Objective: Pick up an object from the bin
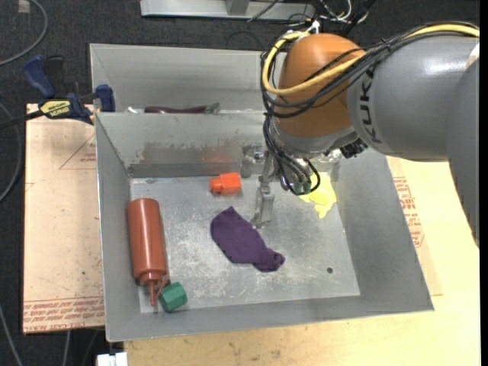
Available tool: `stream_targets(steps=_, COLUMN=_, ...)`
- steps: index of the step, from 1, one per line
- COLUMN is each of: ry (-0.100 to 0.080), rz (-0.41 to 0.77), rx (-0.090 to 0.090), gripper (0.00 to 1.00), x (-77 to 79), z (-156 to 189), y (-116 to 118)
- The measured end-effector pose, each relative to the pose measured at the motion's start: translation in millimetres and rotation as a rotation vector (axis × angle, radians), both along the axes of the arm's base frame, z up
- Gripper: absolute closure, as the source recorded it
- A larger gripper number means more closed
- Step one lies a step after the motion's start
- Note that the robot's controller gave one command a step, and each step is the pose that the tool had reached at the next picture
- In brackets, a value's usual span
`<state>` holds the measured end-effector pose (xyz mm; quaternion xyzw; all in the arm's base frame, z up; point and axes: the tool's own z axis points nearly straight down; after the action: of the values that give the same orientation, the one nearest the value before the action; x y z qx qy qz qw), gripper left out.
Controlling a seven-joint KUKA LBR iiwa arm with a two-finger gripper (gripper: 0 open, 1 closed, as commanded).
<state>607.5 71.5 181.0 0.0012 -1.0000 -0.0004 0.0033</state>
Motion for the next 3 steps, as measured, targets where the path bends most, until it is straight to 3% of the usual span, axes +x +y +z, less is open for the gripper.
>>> stream_targets(steps=1, ry=-0.008, rz=-0.001, rx=0.001, gripper=0.00, x=1.4, z=4.9, y=-0.2)
stream_targets(steps=2, ry=-0.017, rz=0.026, rx=0.001, gripper=0.00, x=3.4, z=-27.2, y=3.4)
stream_targets(steps=3, ry=-0.012, rz=0.027, rx=0.002, gripper=0.00, x=11.6, z=-88.6, y=3.7)
